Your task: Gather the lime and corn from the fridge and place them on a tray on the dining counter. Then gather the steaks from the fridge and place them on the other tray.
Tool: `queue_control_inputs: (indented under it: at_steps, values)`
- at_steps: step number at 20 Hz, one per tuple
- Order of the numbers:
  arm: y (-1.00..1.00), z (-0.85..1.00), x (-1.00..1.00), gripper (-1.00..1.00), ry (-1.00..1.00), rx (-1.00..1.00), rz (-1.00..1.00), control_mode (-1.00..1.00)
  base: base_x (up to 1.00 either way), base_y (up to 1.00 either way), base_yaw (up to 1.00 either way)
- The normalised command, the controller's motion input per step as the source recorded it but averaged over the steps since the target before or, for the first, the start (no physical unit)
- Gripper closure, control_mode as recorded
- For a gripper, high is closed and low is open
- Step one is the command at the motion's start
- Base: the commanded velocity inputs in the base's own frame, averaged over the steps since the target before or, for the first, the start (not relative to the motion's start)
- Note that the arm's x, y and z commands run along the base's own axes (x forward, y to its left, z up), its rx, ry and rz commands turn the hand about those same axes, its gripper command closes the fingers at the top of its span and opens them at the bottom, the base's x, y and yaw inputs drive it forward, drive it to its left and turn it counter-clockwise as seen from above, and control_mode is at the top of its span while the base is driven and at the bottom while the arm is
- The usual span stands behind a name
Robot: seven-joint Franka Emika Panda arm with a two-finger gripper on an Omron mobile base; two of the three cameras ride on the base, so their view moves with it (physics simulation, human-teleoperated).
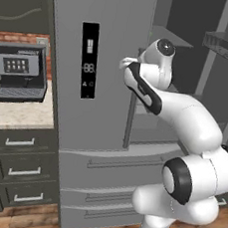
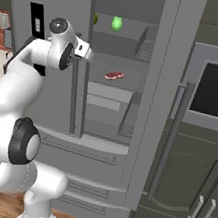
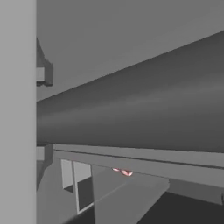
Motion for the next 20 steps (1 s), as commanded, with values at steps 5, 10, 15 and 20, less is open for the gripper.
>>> queue_control_inputs:
  at_steps: [5,10,15,20]
  values:
    - [0.36,-0.02,-0.39,1.0,0.01,0.0,0.09,-1.0,0.0,0.0,0.0]
    - [0.54,0.0,-0.77,1.0,0.0,0.0,0.18,-1.0,0.0,0.0,0.0]
    - [0.68,0.0,-0.78,1.0,0.0,0.0,0.17,-1.0,0.0,0.0,0.0]
    - [0.91,0.0,-0.78,1.0,0.0,0.0,0.14,-1.0,0.0,0.0,0.0]
